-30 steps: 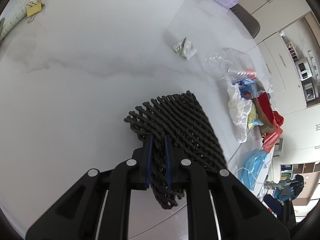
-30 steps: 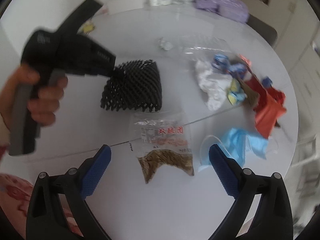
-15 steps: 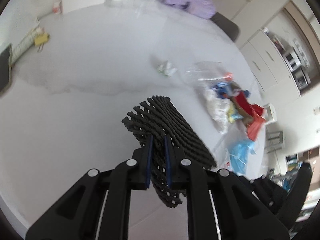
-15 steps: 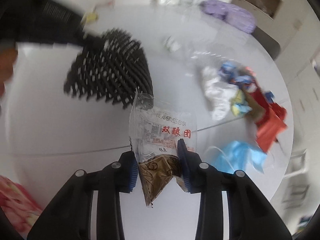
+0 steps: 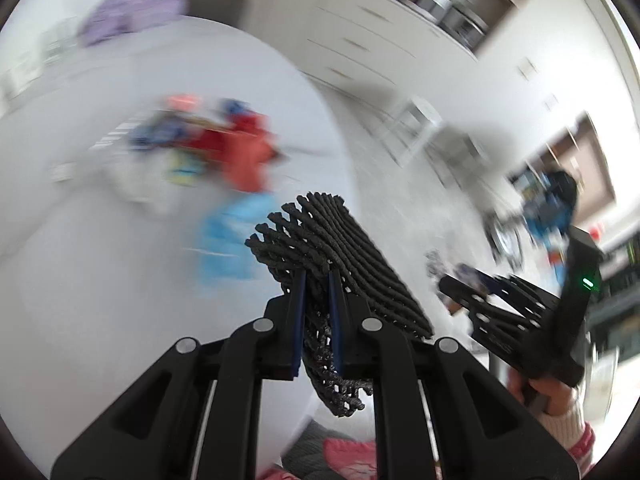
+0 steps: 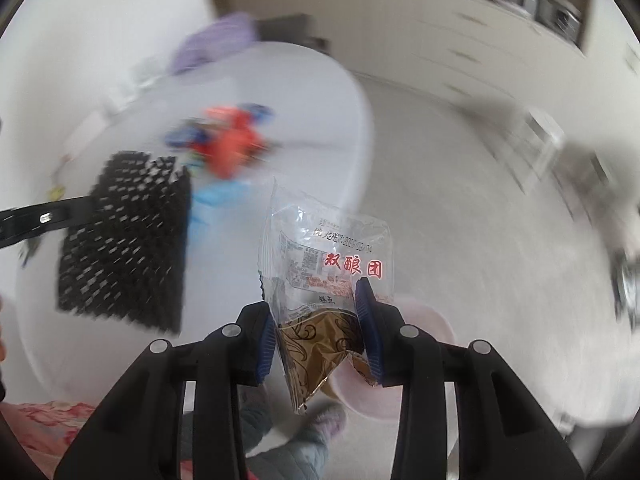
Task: Collect trash
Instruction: 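Carry both held items over the floor bin and open both grippers, then grasp the crumpled white tissue with the left gripper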
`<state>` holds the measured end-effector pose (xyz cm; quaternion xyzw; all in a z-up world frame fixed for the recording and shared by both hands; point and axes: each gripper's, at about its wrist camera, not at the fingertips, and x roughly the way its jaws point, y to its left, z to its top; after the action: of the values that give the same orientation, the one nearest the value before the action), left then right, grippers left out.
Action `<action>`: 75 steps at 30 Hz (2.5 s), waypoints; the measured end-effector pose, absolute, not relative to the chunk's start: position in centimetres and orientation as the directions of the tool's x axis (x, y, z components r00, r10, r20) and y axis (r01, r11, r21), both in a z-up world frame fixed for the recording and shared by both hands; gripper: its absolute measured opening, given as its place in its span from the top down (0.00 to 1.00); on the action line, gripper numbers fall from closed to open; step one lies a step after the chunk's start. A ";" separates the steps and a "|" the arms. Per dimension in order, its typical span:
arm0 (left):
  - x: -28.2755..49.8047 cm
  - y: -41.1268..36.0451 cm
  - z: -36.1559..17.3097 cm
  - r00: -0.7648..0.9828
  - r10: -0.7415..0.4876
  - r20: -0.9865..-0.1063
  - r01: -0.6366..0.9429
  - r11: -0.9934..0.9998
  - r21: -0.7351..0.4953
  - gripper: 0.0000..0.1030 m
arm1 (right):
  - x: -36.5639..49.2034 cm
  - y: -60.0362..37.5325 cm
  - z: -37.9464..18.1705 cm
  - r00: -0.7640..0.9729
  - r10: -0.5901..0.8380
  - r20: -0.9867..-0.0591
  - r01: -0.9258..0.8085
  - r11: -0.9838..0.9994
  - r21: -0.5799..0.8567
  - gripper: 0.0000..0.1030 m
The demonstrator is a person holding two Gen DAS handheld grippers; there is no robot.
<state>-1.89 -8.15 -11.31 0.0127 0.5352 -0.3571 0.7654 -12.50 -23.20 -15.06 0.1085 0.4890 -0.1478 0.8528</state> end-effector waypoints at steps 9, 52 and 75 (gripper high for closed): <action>-7.1 -20.4 -15.5 0.083 -0.437 -0.896 0.664 0.694 -0.277 0.89 | -15.7 -33.0 -27.5 0.338 -0.009 -0.941 0.483 0.860 0.166 0.62; -8.1 -17.1 -9.9 0.449 -0.338 -0.827 0.480 0.872 -0.096 0.08 | -17.7 -34.7 -13.1 0.503 -0.197 -0.841 0.482 0.872 0.083 0.05; 11.8 6.7 -14.7 0.644 -0.058 -0.763 0.230 0.966 0.121 0.08 | 7.8 -17.4 -13.2 0.515 0.061 -0.855 0.041 0.995 0.096 0.05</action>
<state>11.76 6.70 -14.68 0.1042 0.4142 -0.0800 0.9007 7.78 -17.45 -13.24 0.0520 0.4922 0.0057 0.8689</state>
